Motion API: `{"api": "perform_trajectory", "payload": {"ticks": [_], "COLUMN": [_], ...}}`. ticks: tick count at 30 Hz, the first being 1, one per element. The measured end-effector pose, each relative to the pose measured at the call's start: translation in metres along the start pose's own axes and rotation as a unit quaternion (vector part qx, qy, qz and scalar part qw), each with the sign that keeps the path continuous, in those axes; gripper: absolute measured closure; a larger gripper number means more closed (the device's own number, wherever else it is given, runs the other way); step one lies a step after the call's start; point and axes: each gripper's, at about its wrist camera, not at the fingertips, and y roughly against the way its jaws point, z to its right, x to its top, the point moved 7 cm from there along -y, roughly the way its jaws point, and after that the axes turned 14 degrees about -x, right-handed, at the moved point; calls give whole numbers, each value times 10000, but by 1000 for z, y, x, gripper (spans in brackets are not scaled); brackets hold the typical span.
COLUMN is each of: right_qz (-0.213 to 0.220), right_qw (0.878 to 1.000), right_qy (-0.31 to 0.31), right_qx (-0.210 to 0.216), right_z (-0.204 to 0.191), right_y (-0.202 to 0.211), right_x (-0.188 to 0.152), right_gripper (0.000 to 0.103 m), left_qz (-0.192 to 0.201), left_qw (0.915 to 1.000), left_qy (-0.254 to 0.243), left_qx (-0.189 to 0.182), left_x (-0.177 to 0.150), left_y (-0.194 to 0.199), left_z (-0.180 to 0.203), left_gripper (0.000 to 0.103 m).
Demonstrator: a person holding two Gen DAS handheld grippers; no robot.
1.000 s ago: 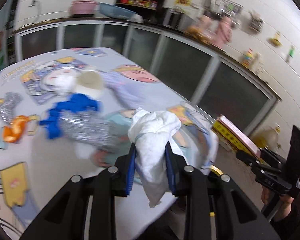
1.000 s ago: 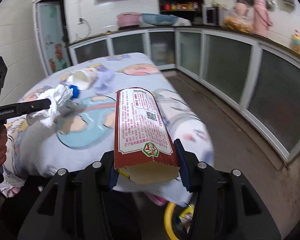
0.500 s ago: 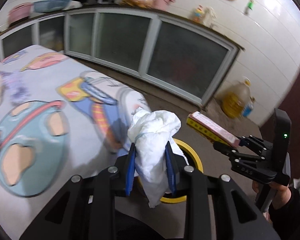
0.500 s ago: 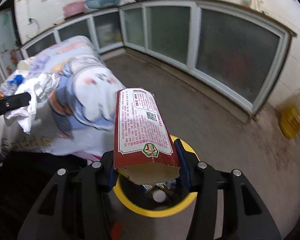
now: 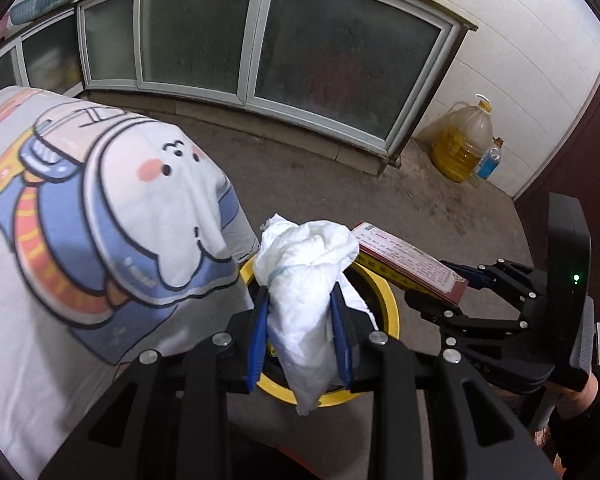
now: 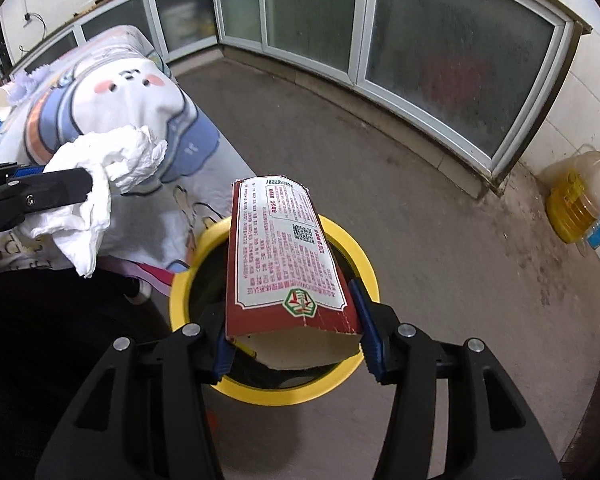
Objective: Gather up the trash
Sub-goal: 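Carry the tissue and red box over the bin and release both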
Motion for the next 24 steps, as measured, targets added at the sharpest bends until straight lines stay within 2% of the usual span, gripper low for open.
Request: {"api": "perform_trajectory", "payload": {"ticks": [2,5,6,7,10,13,17,21,24], "right_qz": [-103,-192,-198,-214,-307,-301,3,510,966], "right_qw": [9999,9997,9996,9994,9988,9984,9986,9974,9944], "right_qy": [4,102,123,156,150,33,-245,-423,-419], "right_qx": [-36,-87,-156,-210,-350,-479,-474,-275,54], "right_z": [3,5,6,6,12,25,40,39,21], "right_y": [-7,-13,-15,-17,-21,-19,-2,24,51], "right_x": [-2,-4,-5,-7,-14,-19,-12,10,30], "right_gripper": [53,50,42,35,35,34,34,33,32], "left_qz": [-35,-19,15,91,315,559,949,1402,1798], "left_qw": [10000,9999,9999,9999,9994,9979,9944,9885,9804], "left_qy": [-51,-65,-39,0,128,307,442,548,659], "left_qx": [57,114,103,85,26,-134,-136,100,469], "left_x": [2,5,7,9,13,13,10,3,-6], "left_y": [-7,-13,-11,-9,2,21,60,108,152], "left_z": [0,2,2,2,2,0,-4,-14,-28], "left_gripper": [76,62,49,41,10,8,8,8,8]}}
